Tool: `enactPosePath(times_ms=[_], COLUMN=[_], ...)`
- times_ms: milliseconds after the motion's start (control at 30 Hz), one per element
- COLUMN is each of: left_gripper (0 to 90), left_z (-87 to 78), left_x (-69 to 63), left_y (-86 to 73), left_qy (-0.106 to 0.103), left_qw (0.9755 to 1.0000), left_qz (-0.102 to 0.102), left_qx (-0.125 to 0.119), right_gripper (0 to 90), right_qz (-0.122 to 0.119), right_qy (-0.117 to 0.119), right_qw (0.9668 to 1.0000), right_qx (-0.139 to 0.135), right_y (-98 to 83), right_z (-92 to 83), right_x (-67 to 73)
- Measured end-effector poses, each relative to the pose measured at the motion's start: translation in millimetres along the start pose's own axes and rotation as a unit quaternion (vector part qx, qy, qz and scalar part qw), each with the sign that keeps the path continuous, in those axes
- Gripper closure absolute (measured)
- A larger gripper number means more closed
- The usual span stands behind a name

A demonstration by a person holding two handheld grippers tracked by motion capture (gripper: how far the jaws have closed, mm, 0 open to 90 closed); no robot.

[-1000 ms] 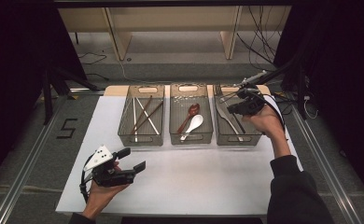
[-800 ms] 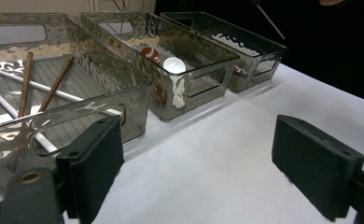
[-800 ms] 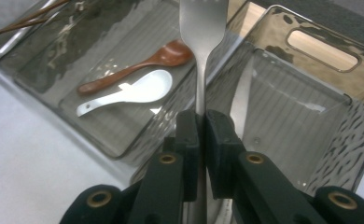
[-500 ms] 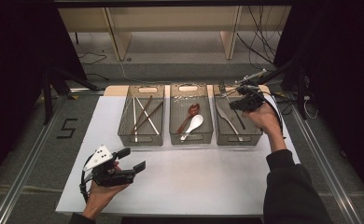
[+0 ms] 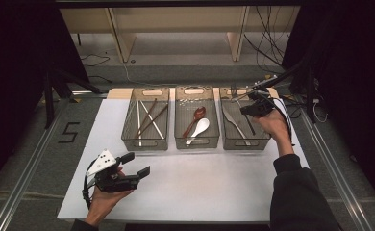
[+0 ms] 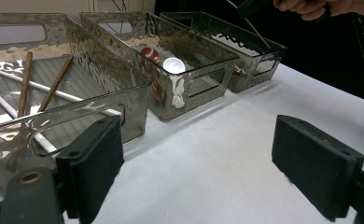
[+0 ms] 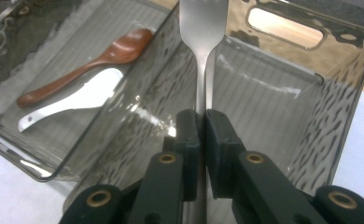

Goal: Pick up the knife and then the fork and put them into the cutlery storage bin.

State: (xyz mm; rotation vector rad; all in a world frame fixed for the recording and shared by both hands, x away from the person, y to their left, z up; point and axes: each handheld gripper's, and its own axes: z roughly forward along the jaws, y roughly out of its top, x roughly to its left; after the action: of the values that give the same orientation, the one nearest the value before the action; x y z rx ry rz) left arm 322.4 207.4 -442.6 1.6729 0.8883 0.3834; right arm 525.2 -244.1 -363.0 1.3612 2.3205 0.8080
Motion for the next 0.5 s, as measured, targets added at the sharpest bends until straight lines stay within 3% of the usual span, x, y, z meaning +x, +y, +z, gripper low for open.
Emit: enactPosePath(times_ms=[500], left_gripper=[16.0], left_z=[0.0], left_x=[0.0], left_y=[0.0], left_qy=[0.000], left_qw=[1.0000], left_qz=[0.001], left_qx=[0.000], right_gripper=[84.6], right_qz=[0.011], right_qy=[-0.007], right_qw=[0.9999], right_qx=[0.009], right_y=[-11.6], right_z=[9.4], right_x=[-5.1])
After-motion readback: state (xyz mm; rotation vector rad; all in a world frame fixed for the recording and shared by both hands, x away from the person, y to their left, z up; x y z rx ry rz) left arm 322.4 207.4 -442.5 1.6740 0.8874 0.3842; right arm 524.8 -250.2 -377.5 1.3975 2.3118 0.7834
